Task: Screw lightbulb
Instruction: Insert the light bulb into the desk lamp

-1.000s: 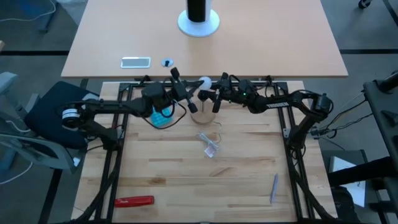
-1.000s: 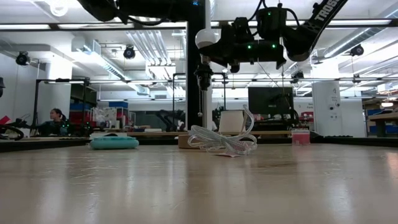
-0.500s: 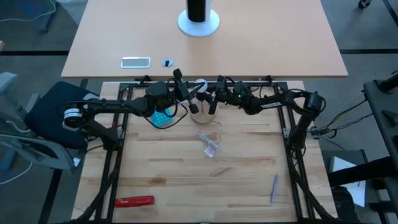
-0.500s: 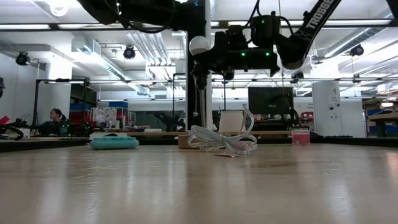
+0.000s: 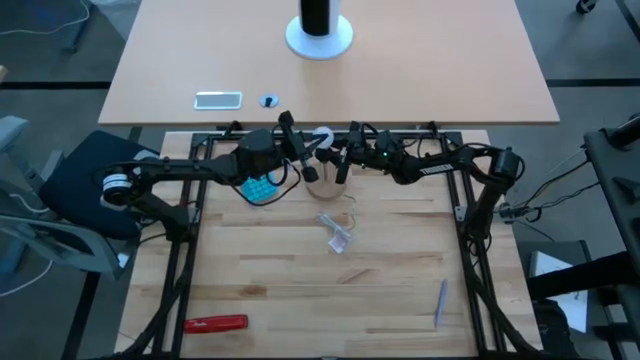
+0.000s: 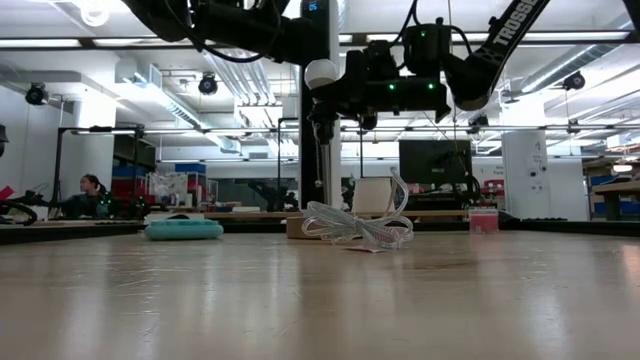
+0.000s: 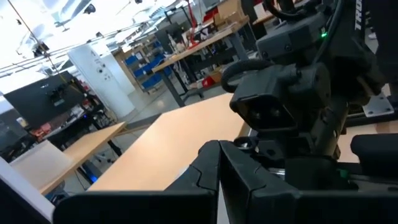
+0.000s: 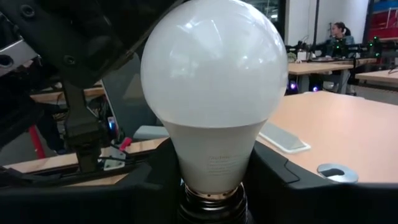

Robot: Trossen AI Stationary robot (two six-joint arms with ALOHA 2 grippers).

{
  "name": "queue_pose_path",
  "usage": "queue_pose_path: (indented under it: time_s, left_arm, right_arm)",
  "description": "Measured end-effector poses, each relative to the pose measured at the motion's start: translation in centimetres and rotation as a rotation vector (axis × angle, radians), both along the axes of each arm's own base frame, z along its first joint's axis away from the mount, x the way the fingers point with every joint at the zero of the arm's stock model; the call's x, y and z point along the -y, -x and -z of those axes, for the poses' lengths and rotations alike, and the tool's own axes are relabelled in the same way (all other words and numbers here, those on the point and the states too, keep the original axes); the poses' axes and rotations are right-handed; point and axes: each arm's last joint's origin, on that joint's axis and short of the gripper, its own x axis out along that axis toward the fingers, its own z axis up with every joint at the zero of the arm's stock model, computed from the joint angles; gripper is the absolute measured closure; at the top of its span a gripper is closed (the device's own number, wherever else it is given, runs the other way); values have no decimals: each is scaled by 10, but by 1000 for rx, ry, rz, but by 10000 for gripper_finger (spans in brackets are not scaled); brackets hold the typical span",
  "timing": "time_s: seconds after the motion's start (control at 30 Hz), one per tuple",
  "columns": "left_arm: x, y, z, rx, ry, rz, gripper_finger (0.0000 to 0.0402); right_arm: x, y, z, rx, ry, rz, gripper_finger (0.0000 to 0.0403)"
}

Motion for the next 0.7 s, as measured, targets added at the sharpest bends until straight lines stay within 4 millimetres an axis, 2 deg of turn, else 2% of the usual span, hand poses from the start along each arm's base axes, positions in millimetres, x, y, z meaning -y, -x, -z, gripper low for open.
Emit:
queue_pose_path:
  time_s: [0.13, 0.43, 0.7]
  left_arm:
    - [0, 0, 1, -5, 9, 0, 401]
    - [1, 0, 1, -22, -14, 28, 402]
    - [2, -1, 2, -34, -27, 62, 402]
  right_arm:
    - [-1, 0, 0, -2, -1, -3, 251]
    - [-4, -1, 0, -16, 20, -10, 251]
    - [-7, 6, -10, -77, 67, -7, 217]
